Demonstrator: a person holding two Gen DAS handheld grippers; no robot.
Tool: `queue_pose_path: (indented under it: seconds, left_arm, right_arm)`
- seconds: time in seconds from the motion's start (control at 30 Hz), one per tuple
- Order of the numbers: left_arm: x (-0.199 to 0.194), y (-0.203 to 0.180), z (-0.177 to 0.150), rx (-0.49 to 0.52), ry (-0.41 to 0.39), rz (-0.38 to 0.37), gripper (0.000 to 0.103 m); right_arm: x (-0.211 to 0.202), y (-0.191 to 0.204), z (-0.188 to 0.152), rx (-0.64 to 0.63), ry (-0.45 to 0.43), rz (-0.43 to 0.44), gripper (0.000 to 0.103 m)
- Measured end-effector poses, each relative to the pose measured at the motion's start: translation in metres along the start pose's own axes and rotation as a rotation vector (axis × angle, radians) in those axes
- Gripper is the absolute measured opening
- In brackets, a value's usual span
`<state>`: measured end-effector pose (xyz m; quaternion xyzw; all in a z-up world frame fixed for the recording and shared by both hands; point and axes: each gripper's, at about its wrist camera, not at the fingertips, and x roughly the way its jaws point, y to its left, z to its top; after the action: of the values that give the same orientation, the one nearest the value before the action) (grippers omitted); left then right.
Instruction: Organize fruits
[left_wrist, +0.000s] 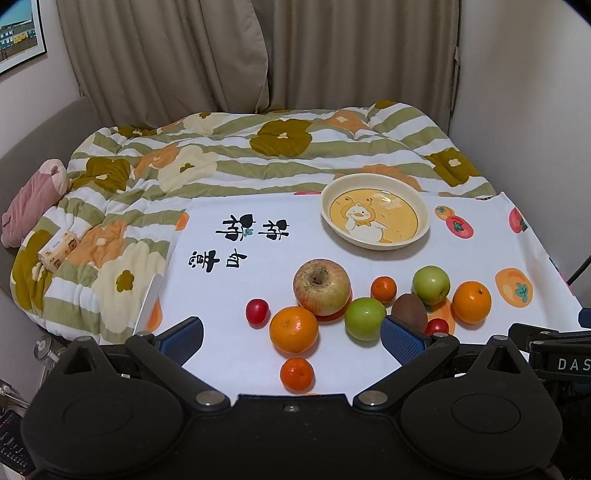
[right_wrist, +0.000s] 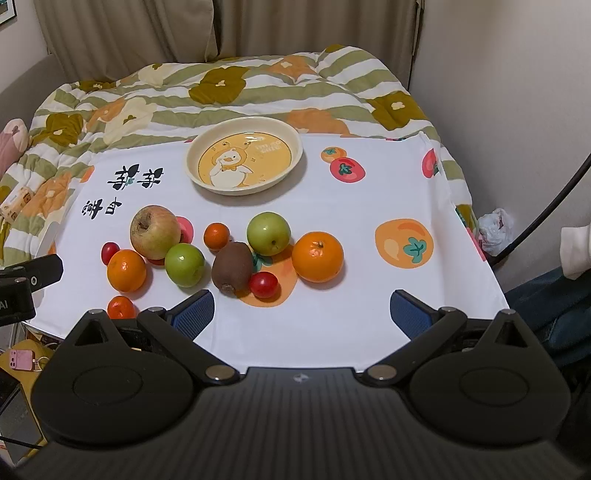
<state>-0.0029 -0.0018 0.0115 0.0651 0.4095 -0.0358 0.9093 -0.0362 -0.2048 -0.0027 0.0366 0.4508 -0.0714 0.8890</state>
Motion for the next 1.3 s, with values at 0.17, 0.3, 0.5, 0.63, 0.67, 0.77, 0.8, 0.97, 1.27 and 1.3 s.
queue_pose_path:
  seconds: [0.17, 0.3, 0.5, 0.63, 0.67, 0.77, 0.8, 0.97, 1.27, 1.3]
  left_arm:
    - [0.0008, 0.0030, 0.0000, -0.005, 0.000, 0.001, 0.103]
    - [0.0014, 0.0039, 0.0000, -0.004, 0.001, 0.002, 0.103]
    - [0.0013, 0.0042, -0.0001, -0.007, 0.001, 0.000, 0.103]
    - [0.0012, 0.0043, 0.0002, -0.006, 0.000, -0.001, 0.103]
    - [0.0011, 0.0052, 0.0002, -0.006, 0.000, -0.002, 0.103]
    - [0.0014, 0.0060, -0.0001, -0.006, 0.000, -0.002, 0.103]
    - [0.0013, 0.0057, 0.0002, -0.007, 0.000, -0.001, 0.103]
    - [0.0015, 0.0057, 0.0001, -0.007, 0.000, -0.001, 0.103]
    - [0.0012, 0.0058, 0.0006, -0.006, 0.000, -0.001, 0.103]
    - [0.0012, 0.0058, 0.0006, -0.006, 0.001, -0.001, 0.103]
  right_arm:
    - [0.0004, -0.0009, 0.0000, 0.001, 0.000, 0.000, 0.103]
    - [0.0002, 0.0003, 0.0001, 0.000, -0.001, 0.001, 0.103]
    - [0.0006, -0.0001, 0.0002, 0.001, -0.001, 0.000, 0.103]
    - [0.0009, -0.0004, 0.0004, 0.001, 0.000, 0.000, 0.103]
    - [0.0009, -0.0005, 0.0005, 0.001, 0.000, 0.001, 0.103]
    - [0.0011, -0.0004, 0.0006, 0.001, -0.001, 0.000, 0.103]
    - [0.0010, 0.0004, 0.0007, 0.001, 0.000, 0.000, 0.103]
    - [0.0015, -0.0007, 0.0006, 0.001, -0.001, 0.001, 0.103]
    - [0.0017, -0.0007, 0.0011, 0.002, 0.000, 0.001, 0.103]
    - [0.0014, 0.0002, 0.0012, 0.002, 0.000, 0.002, 0.103]
